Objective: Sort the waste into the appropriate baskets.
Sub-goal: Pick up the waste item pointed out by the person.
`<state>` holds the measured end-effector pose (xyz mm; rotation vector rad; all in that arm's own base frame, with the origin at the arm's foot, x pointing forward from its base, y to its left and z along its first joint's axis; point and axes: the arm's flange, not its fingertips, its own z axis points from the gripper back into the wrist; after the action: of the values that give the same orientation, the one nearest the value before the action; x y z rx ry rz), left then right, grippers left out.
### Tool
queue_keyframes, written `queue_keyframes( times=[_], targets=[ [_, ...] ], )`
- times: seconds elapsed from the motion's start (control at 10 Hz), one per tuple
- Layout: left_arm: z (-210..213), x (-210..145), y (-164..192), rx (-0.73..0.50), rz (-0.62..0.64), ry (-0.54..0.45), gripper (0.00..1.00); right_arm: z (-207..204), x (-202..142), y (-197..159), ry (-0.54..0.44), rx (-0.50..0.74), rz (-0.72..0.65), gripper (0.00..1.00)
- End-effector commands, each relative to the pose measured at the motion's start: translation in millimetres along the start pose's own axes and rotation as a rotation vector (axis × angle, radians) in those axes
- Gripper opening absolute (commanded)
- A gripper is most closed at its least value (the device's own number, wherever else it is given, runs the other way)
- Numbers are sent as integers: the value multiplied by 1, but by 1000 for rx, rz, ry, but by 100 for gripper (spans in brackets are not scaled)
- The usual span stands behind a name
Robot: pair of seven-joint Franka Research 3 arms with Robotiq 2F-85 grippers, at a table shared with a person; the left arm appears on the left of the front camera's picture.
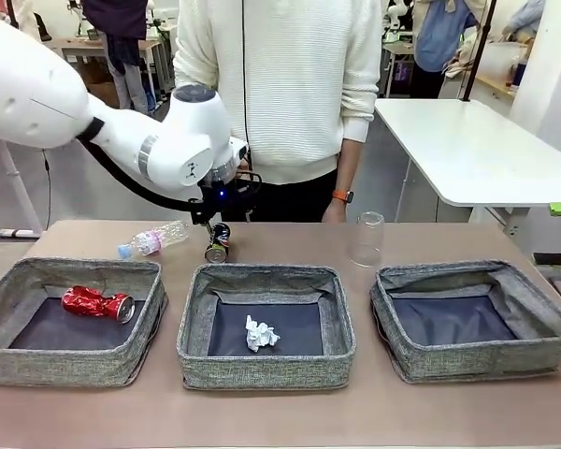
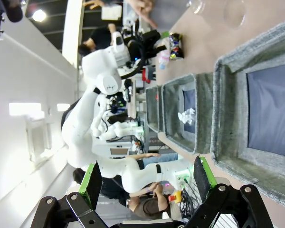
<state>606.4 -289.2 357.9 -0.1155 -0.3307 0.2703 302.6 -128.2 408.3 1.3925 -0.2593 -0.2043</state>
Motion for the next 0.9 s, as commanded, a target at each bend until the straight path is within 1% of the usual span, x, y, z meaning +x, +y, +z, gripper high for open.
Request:
queue_keyframes(
  times=[0.0,0.5,0.6,0.8],
  targets=[
    [-11,11,4,6,0,12,100,1,1,2,-6,1,3,100],
    [-28,8,5,35,6,51,100,1,1,2,-6,1,3,100],
    [-31,8,7,73,15,43,100,1,1,2,-6,1,3,100],
    [-36,10,12,109,23,60,100,1,1,2,-6,1,3,100]
  ],
)
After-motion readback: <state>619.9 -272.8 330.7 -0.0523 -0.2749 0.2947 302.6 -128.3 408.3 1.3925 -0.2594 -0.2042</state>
